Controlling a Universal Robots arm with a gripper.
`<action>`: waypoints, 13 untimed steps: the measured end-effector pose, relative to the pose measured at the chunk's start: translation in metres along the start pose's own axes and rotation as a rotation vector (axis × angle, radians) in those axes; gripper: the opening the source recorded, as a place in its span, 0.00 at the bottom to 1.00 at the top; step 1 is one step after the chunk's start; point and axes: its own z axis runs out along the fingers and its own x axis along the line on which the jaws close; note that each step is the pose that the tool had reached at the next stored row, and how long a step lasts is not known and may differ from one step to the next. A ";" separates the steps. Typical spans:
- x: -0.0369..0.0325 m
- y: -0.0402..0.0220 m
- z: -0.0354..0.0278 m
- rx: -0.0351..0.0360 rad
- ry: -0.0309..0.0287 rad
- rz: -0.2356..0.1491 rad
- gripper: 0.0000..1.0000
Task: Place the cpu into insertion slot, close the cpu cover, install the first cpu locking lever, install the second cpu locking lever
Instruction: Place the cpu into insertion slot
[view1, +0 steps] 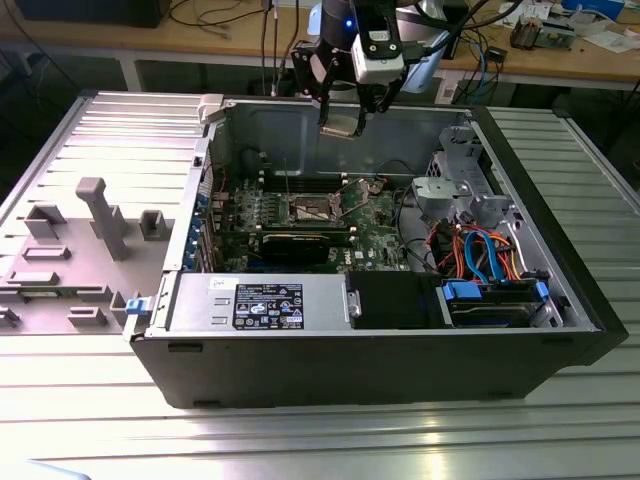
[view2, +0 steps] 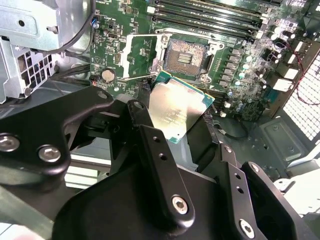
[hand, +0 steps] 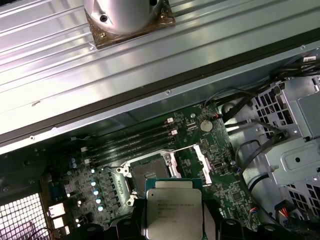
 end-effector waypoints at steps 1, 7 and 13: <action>0.0000 0.0000 0.0000 -0.0002 -0.0008 0.009 0.54; 0.0000 0.0000 0.0002 -0.0016 -0.0073 0.082 0.54; 0.0000 0.0000 0.0002 -0.0030 -0.0139 0.157 0.54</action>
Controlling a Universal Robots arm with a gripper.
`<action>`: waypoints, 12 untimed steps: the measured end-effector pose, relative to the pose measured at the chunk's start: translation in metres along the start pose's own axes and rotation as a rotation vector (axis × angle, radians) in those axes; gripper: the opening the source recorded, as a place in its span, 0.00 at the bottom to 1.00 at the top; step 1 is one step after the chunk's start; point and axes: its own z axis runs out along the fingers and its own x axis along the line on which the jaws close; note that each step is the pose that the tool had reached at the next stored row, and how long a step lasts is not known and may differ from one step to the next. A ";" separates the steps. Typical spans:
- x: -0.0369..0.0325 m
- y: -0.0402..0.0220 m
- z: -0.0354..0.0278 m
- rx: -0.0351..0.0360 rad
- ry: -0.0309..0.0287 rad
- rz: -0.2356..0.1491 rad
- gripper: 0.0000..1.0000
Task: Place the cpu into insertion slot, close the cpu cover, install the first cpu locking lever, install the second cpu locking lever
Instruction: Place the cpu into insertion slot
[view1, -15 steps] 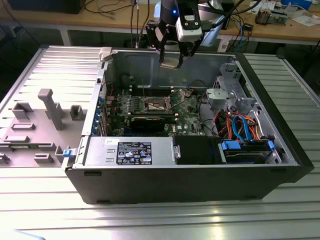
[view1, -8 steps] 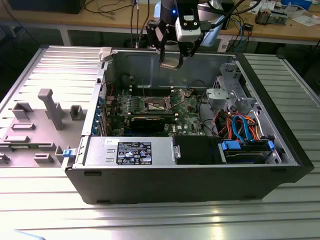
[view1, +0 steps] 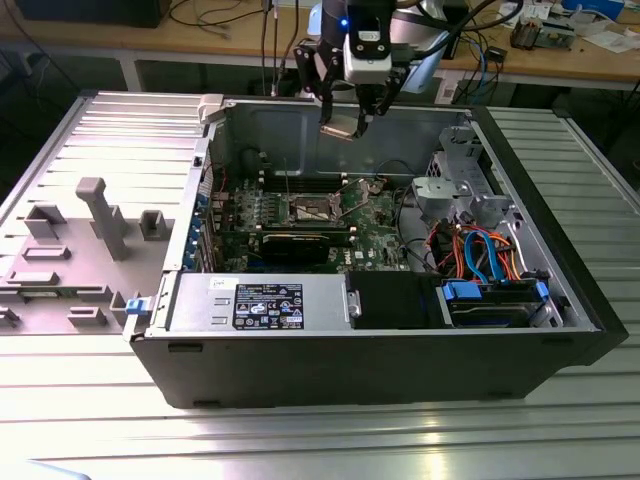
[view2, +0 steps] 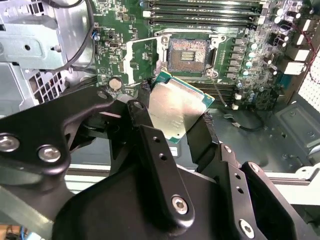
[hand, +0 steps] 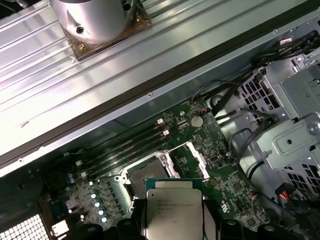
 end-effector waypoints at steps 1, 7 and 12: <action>0.0000 0.0000 0.0000 -0.0002 -0.0012 0.013 0.54; 0.0000 0.0000 0.0001 -0.0014 -0.0069 0.077 0.54; 0.0000 0.0000 0.0002 -0.0023 -0.0108 0.121 0.54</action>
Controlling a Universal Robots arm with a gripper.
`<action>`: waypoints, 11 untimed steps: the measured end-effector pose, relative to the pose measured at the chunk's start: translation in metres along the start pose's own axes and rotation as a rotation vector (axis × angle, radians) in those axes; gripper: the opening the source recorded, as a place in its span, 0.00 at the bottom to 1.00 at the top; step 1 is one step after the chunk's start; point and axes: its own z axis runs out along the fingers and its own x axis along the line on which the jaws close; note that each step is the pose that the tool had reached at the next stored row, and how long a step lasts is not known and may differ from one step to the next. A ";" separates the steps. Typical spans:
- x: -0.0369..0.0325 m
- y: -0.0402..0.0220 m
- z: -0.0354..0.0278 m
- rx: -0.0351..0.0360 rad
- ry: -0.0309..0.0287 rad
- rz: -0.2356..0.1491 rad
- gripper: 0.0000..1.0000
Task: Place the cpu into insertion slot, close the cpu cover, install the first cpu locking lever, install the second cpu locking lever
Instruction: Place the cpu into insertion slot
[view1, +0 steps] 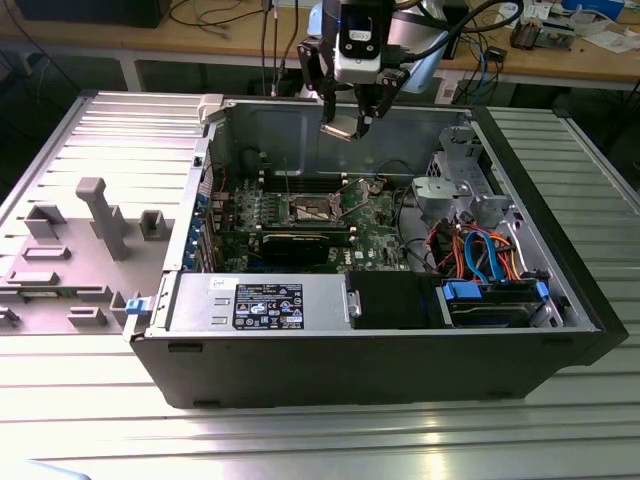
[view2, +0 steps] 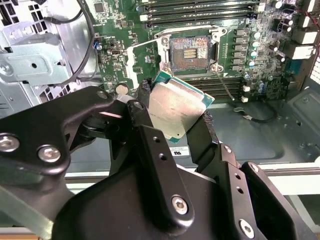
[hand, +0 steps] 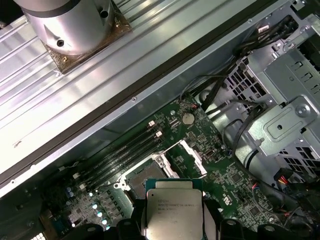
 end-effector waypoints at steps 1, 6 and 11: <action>0.0000 0.0000 0.0000 0.0000 0.0000 0.000 0.54; 0.0000 0.0000 0.0000 -0.0001 0.0000 0.000 0.54; 0.0000 0.0000 0.0000 0.0000 0.0000 0.000 0.54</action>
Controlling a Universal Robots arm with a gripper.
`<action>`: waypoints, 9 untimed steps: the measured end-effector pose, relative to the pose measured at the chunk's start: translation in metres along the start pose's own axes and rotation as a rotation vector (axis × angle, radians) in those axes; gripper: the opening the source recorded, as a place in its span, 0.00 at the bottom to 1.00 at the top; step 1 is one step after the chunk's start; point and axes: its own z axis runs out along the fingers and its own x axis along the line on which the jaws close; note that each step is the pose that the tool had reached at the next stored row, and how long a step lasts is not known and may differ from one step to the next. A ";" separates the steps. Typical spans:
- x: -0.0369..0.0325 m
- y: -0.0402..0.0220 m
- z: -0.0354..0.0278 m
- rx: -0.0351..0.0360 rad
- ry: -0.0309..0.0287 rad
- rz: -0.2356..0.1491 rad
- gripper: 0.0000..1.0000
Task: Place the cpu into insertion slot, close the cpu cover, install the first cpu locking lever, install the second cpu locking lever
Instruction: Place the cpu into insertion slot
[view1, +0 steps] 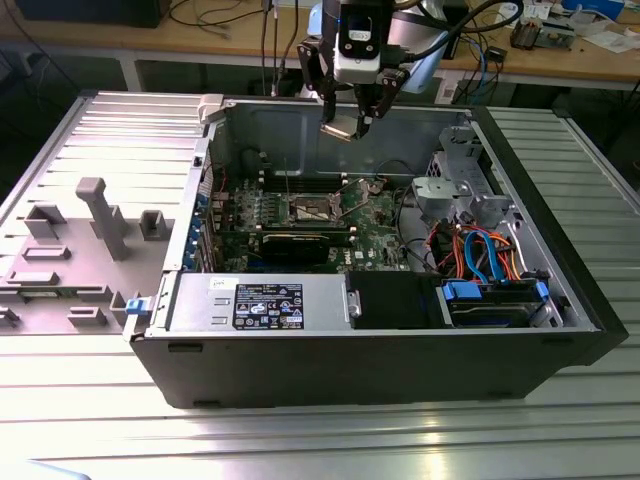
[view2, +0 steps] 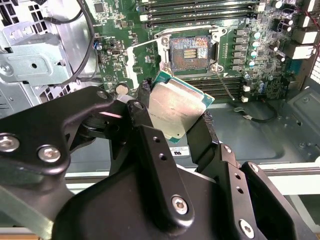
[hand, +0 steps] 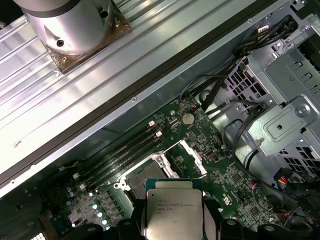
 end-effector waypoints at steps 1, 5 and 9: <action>0.0000 0.0000 0.0000 0.0000 0.0000 0.000 0.54; 0.0000 0.0000 0.0000 -0.0002 -0.0004 0.005 0.54; -0.0006 -0.0008 0.0000 -0.0009 -0.0039 0.044 0.54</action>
